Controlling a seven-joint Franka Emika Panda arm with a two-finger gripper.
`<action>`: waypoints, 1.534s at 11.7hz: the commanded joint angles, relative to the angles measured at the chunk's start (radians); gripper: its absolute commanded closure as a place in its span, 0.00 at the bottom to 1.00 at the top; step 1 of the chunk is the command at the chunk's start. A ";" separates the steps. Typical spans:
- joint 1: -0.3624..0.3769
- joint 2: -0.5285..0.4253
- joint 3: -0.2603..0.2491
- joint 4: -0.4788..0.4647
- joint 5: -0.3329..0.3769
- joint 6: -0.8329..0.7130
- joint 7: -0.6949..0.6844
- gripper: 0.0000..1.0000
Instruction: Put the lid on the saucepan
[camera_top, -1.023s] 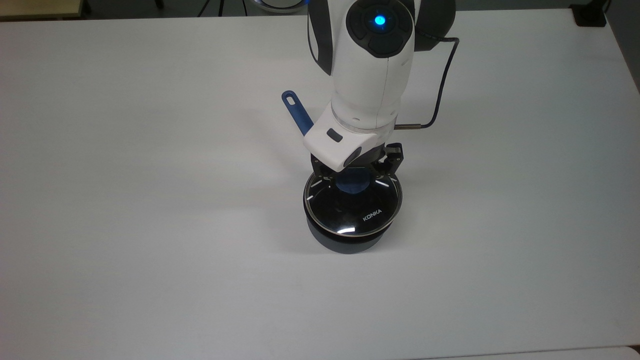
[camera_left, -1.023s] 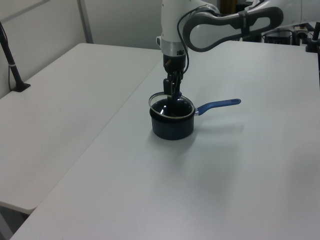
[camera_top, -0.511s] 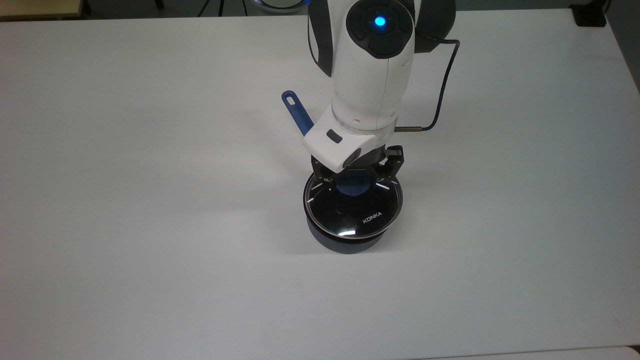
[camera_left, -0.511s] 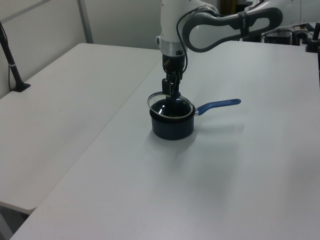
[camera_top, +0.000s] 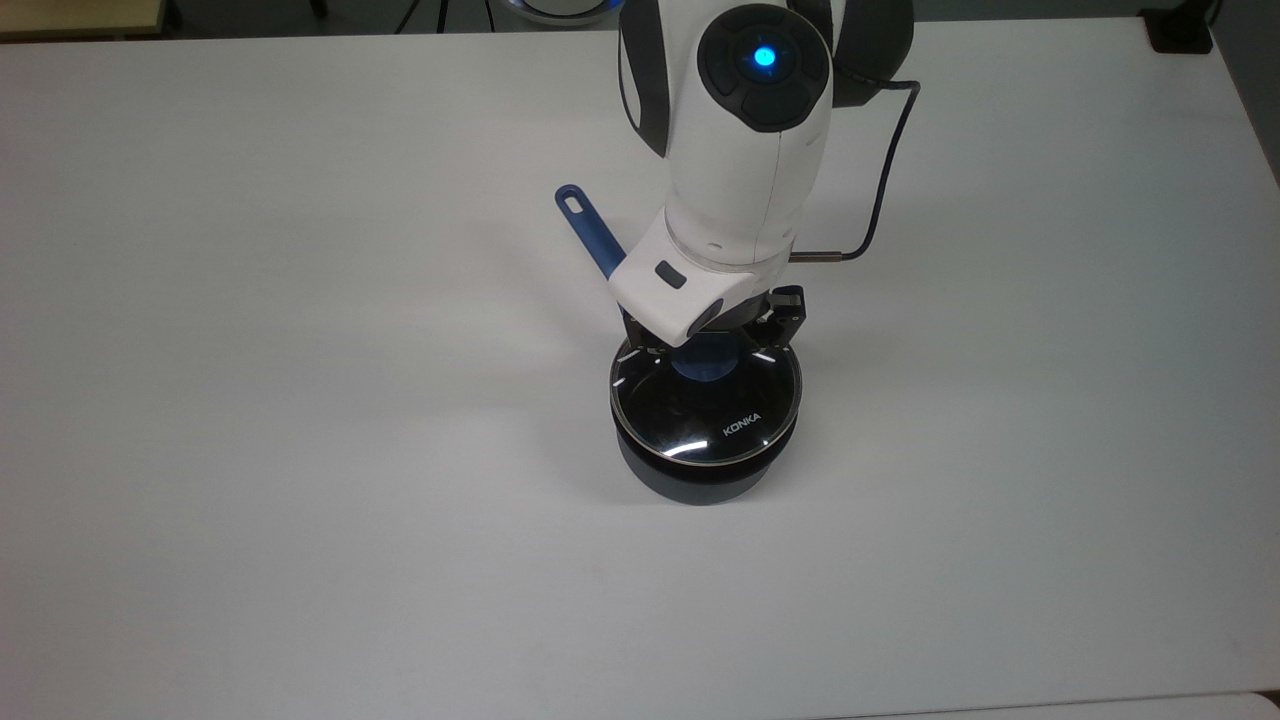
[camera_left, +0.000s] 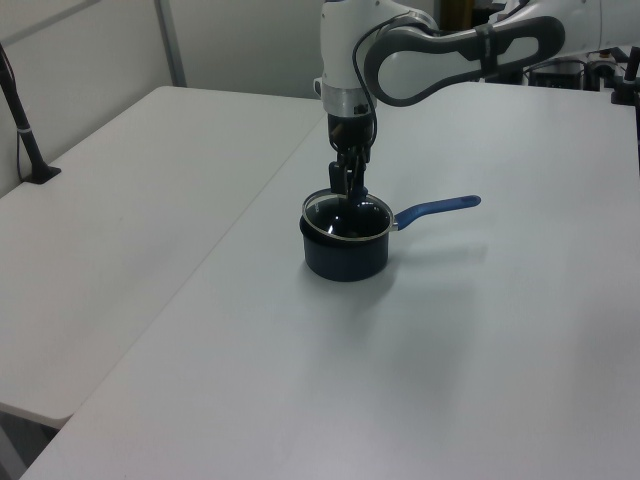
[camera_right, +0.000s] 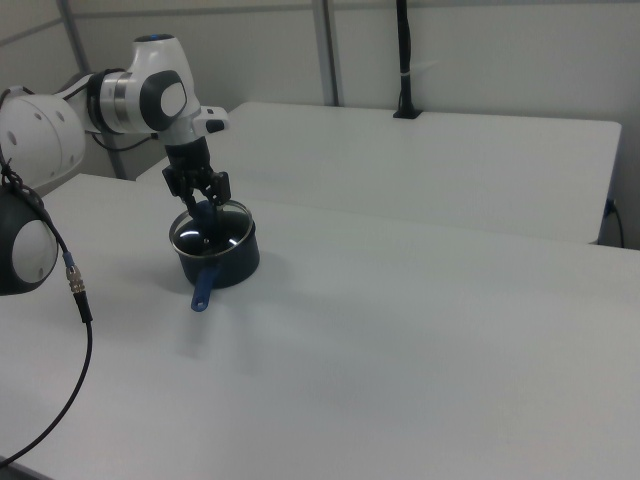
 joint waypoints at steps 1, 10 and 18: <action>0.017 0.001 -0.016 -0.009 0.005 -0.013 0.029 0.48; -0.027 -0.156 -0.010 -0.123 0.016 -0.066 0.078 0.00; -0.192 -0.727 -0.017 -0.548 0.024 -0.271 0.126 0.00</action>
